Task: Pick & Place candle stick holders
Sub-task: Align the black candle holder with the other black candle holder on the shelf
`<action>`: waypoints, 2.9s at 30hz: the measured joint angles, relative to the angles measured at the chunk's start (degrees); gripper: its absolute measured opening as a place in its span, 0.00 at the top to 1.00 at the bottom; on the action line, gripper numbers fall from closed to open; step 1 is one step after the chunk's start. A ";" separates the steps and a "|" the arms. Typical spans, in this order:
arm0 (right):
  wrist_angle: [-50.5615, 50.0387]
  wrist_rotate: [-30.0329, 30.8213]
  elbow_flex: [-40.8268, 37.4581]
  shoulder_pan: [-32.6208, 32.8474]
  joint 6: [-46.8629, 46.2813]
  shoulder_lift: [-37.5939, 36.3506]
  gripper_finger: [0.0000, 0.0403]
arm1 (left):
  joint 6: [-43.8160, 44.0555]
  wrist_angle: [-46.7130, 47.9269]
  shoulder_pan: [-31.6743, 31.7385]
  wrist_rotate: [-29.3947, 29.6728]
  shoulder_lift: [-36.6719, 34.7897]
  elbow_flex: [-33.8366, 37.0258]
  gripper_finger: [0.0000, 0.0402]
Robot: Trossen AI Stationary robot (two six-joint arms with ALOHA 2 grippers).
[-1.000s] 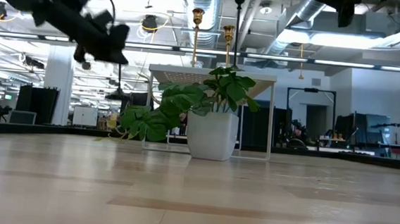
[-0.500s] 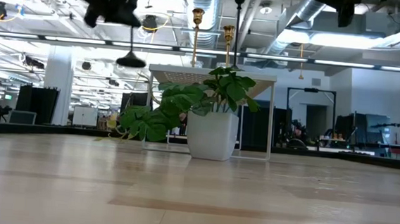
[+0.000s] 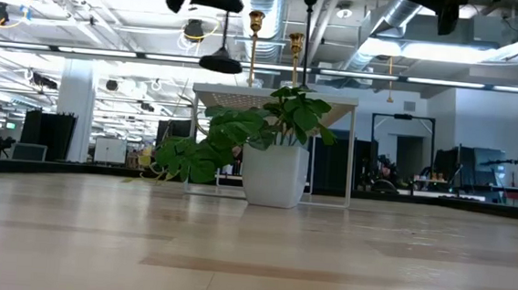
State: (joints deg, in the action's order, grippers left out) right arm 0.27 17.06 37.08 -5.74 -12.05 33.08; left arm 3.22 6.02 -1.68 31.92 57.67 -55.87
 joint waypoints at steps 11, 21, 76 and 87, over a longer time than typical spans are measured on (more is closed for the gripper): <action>-0.32 -0.06 0.02 0.04 0.00 0.02 0.83 | -1.07 -4.44 -2.81 3.30 9.10 -4.58 0.97; -0.93 -0.26 0.02 0.04 0.00 0.00 0.83 | -1.43 -7.42 -2.11 3.54 12.20 -4.58 0.97; -3.37 -0.24 0.02 0.04 -0.02 0.00 0.83 | 0.66 -9.47 2.50 -1.55 15.87 -4.51 0.71; -3.31 -0.33 0.02 0.11 -0.02 0.00 0.83 | 0.04 -8.01 2.50 -1.65 12.31 -4.47 0.50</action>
State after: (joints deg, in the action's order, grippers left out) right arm -3.03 16.73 37.10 -5.63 -12.08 33.08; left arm 3.27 -1.99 0.82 30.27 69.97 -60.34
